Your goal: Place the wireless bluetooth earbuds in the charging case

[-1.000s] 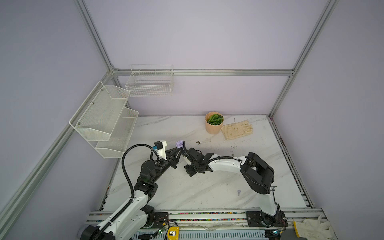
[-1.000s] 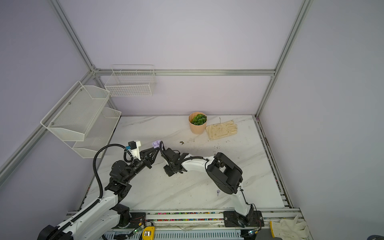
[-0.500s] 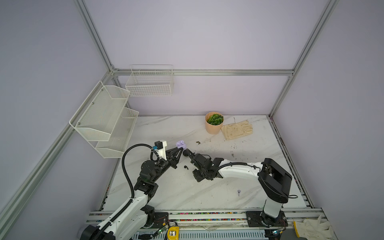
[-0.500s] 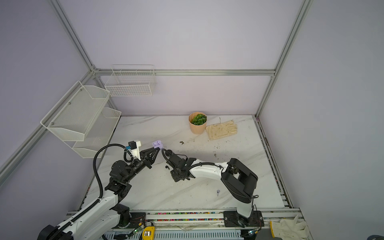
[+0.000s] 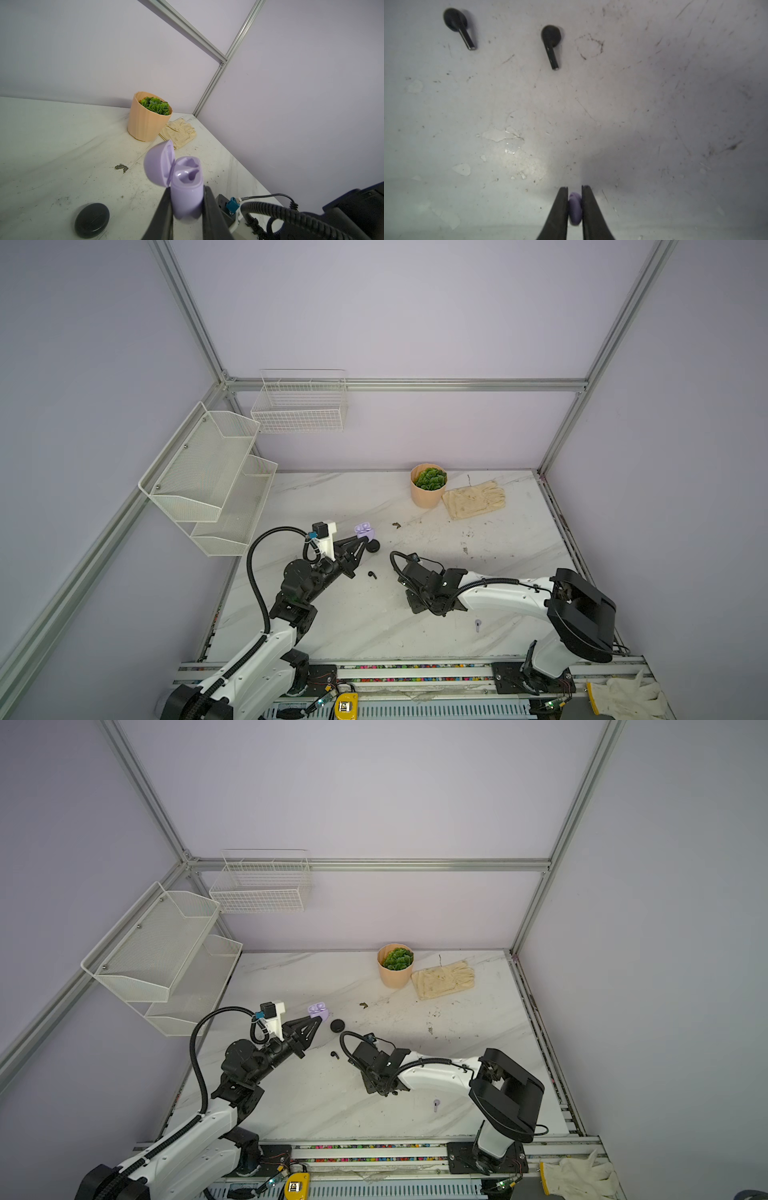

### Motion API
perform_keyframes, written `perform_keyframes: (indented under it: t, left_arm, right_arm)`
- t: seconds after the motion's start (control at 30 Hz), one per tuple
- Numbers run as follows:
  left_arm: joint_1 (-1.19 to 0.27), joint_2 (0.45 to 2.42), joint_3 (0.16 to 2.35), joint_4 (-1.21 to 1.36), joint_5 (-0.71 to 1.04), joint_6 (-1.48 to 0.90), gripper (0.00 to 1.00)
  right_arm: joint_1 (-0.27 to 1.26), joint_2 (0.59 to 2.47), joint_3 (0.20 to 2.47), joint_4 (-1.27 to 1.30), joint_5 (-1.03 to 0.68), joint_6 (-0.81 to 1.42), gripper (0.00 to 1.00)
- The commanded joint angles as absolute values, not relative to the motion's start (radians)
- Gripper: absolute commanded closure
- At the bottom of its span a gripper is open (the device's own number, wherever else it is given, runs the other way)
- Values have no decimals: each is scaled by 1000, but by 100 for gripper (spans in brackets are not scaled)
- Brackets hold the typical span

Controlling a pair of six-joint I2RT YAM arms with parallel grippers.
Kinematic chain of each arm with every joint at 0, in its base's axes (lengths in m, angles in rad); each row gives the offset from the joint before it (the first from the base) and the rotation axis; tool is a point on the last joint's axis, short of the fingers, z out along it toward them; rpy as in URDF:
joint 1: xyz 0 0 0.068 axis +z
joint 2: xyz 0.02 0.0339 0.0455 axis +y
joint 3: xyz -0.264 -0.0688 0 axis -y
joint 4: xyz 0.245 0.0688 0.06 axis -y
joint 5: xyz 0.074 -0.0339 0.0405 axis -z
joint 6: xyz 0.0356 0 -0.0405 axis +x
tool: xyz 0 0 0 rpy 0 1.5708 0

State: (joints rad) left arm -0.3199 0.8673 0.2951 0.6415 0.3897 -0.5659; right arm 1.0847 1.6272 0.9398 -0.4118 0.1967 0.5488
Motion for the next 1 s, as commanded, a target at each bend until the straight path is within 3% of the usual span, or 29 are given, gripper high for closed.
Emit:
perform_keyframes:
  t: [0.0,0.37,0.73,0.97]
  left_arm:
    - [-316,870,281,698,407,-576,100]
    - [-315,874,282,702,412,-578,100]
    - [-316,885,284,711,418,-584,100]
    - [-316,896,285,723,425,-594,100]
  right_arm:
    - [1103,1605,919,-447,257,632,83]
    - [1138,1637,918,-424,225,696,75]
    - [1115,1597,1011,-526,144,603,52]
    - [977,1517,927,-496,51,483,54]
